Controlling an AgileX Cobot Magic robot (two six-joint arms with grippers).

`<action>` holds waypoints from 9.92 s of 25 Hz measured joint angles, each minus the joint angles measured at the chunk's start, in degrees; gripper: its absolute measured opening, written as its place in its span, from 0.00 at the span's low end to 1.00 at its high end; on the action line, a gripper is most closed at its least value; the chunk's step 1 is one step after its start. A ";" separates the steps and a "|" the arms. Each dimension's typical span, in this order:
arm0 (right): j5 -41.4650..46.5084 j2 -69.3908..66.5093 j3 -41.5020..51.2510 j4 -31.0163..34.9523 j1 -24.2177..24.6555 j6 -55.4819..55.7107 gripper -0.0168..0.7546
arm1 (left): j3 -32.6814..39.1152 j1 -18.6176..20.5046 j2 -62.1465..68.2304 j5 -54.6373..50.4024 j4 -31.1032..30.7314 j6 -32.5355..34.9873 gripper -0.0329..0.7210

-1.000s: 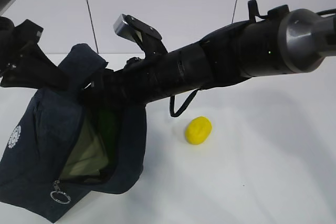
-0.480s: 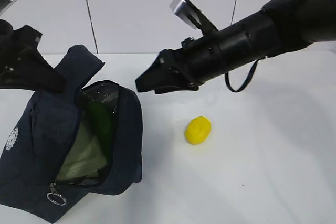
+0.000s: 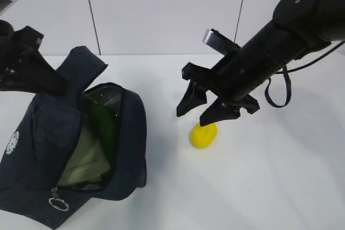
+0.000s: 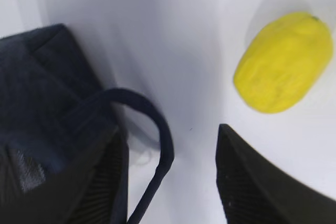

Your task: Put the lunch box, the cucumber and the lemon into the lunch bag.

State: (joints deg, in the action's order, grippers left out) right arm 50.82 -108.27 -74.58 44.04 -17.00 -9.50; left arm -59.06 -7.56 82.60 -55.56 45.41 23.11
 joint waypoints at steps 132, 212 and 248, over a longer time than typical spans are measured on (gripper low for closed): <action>8.21 -6.63 -7.60 14.51 -11.80 -42.36 0.72 | 0.00 0.00 0.00 -3.30 3.16 2.73 0.04; 5.92 -3.40 21.80 56.97 -2.31 -67.27 0.59 | 0.00 0.00 0.00 -1.95 0.91 3.11 0.04; 13.66 -6.85 21.80 57.22 -2.31 -73.10 0.03 | 0.00 0.00 0.00 -3.52 2.61 5.72 0.04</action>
State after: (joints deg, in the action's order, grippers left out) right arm 64.49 -115.12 -52.78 101.26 -19.32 -82.60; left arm -59.06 -7.56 82.60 -59.08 48.01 28.83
